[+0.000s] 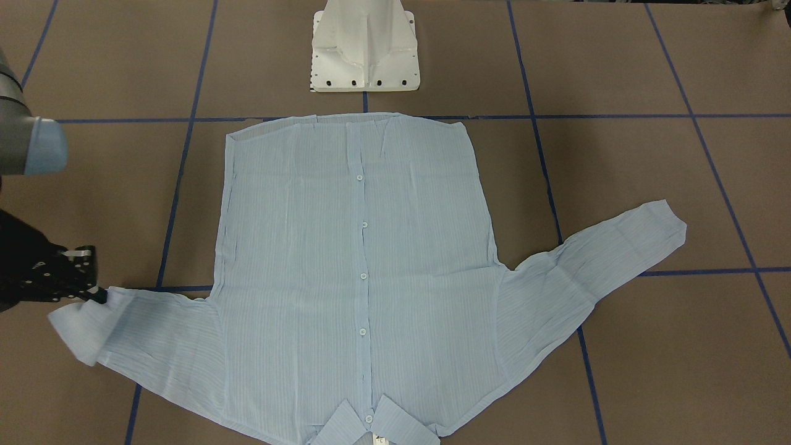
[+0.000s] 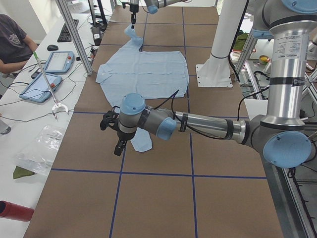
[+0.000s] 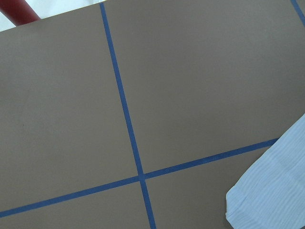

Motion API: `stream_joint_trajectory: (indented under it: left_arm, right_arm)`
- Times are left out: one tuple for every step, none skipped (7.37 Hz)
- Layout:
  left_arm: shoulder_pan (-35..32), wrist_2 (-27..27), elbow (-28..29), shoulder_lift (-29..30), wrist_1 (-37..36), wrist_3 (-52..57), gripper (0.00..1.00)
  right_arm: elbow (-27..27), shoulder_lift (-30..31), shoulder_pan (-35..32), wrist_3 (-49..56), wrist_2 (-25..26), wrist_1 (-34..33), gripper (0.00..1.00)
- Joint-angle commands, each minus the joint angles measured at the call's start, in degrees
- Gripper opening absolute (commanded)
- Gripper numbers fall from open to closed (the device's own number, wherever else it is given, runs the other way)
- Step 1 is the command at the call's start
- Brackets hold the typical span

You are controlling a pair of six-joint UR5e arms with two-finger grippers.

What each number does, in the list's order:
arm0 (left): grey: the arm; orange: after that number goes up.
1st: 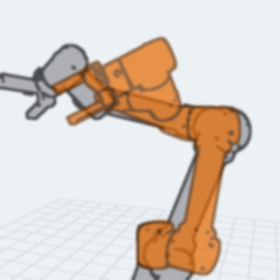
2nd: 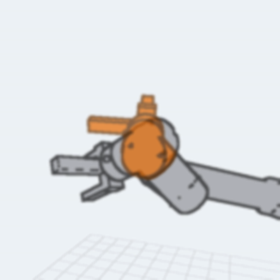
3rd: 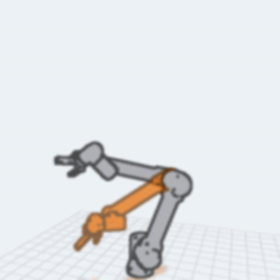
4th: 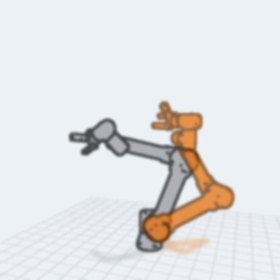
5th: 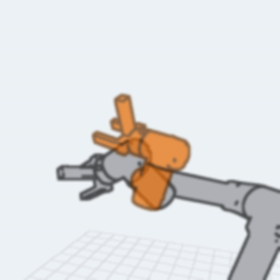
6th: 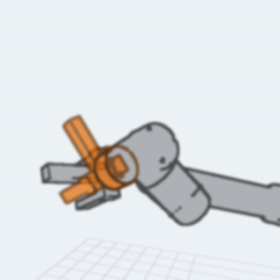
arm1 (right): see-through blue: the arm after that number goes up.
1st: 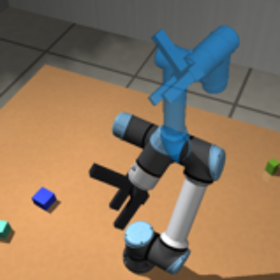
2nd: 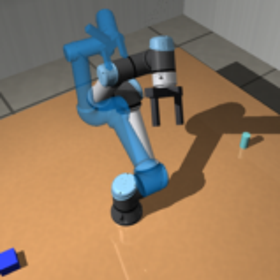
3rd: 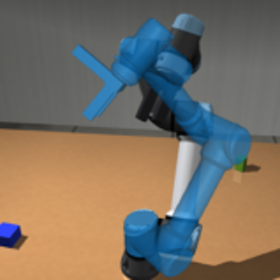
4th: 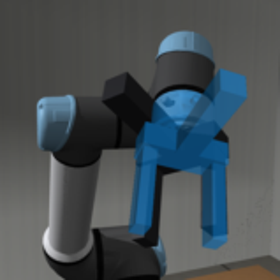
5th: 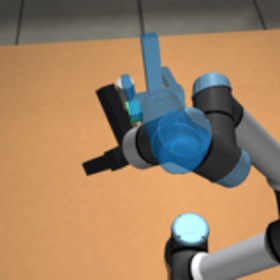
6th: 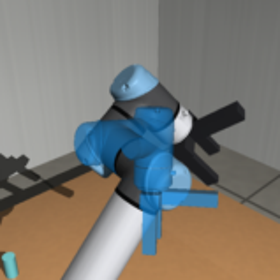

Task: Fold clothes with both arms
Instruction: 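Carry the grasped sleeve with the right gripper across the shirt toward the collar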

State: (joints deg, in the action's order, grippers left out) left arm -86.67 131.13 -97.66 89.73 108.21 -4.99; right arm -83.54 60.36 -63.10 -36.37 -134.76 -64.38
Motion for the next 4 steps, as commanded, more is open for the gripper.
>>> stream_joint_trajectory:
  left_arm:
    - [0.01,0.00,0.46,-0.08,-0.02,0.07,1.00]
    - [0.01,-0.09,0.54,-0.08,-0.02,-0.02,1.00]
    - [-0.07,-0.09,0.72,-0.17,-0.02,0.07,1.00]
    - [0.01,-0.09,1.33,-0.08,0.07,0.15,1.00]
  right_arm:
    - [5.54,-16.16,6.91,-6.94,2.37,-6.25,0.00]
    - [10.45,-21.98,9.29,-8.26,5.96,-6.37,0.00]
    - [14.77,-25.96,12.10,-8.97,10.52,-5.76,0.00]
    - [18.29,-28.95,13.61,-8.98,12.13,-5.58,0.00]
